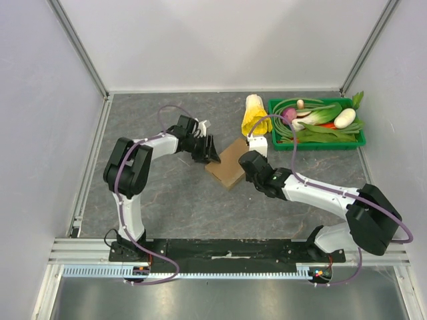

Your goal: Unpack the express box

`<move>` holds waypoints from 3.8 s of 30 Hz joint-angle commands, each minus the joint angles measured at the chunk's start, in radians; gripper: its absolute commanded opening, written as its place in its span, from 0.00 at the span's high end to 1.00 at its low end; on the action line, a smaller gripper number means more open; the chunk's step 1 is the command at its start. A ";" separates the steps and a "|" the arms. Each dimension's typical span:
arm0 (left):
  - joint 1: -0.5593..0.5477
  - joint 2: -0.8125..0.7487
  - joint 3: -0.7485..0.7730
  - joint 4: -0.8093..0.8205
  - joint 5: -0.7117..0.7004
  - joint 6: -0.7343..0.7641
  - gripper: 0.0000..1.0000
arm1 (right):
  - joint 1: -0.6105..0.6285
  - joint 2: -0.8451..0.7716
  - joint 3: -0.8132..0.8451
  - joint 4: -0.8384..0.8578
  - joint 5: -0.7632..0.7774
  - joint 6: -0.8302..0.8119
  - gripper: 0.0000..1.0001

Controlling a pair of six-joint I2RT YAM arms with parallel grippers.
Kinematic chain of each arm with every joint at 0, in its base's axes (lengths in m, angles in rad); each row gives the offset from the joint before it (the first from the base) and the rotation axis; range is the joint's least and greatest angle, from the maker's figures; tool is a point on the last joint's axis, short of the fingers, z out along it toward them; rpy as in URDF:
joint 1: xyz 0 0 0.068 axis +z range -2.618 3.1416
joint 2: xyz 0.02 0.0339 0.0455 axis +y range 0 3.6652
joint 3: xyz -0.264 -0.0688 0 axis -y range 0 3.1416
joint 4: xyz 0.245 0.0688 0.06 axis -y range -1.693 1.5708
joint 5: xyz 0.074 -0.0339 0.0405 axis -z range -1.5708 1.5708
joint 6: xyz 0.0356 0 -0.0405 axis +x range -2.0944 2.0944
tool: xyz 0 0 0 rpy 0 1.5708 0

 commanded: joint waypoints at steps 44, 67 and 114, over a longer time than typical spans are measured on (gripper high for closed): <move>0.116 -0.033 -0.191 0.034 0.197 -0.287 0.77 | -0.049 -0.105 0.101 0.070 -0.212 0.032 1.00; 0.161 0.013 -0.181 -0.013 0.199 -0.283 0.77 | -0.049 -0.041 0.081 -0.058 -0.011 0.126 1.00; 0.212 -0.042 -0.133 -0.133 0.093 -0.225 0.79 | -0.015 -0.001 0.195 0.160 -0.337 0.044 1.00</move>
